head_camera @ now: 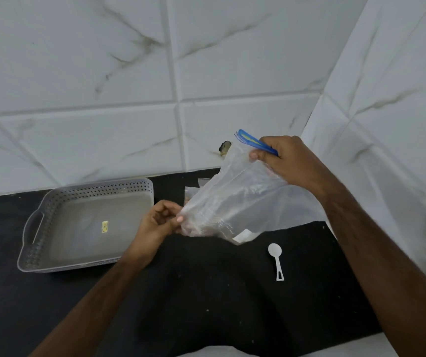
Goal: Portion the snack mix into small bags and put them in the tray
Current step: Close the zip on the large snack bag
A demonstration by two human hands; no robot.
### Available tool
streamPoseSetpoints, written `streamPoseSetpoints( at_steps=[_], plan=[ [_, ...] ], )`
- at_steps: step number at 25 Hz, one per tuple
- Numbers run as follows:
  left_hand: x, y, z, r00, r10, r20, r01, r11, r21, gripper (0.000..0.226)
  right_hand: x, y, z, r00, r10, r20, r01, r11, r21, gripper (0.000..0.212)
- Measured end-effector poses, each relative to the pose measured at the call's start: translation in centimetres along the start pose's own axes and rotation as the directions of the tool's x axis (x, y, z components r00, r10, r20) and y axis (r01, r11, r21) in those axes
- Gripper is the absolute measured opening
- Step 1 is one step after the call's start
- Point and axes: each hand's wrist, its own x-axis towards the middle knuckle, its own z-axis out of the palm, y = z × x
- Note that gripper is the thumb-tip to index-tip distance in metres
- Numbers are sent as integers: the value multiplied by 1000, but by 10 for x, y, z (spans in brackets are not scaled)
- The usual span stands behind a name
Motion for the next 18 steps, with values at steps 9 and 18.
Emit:
streamPoseSetpoints(
  at_steps=[9,18],
  plan=[
    [-1,-1,10,995,-43,-89,26,981,-190,50,1,9,-2,999,51,-15,-49,991,124,22],
    [6,-1,4,977,74,-200,-65,996,54,15,-2,20,-4,995,90,-34,-87,994,71,20]
  ],
)
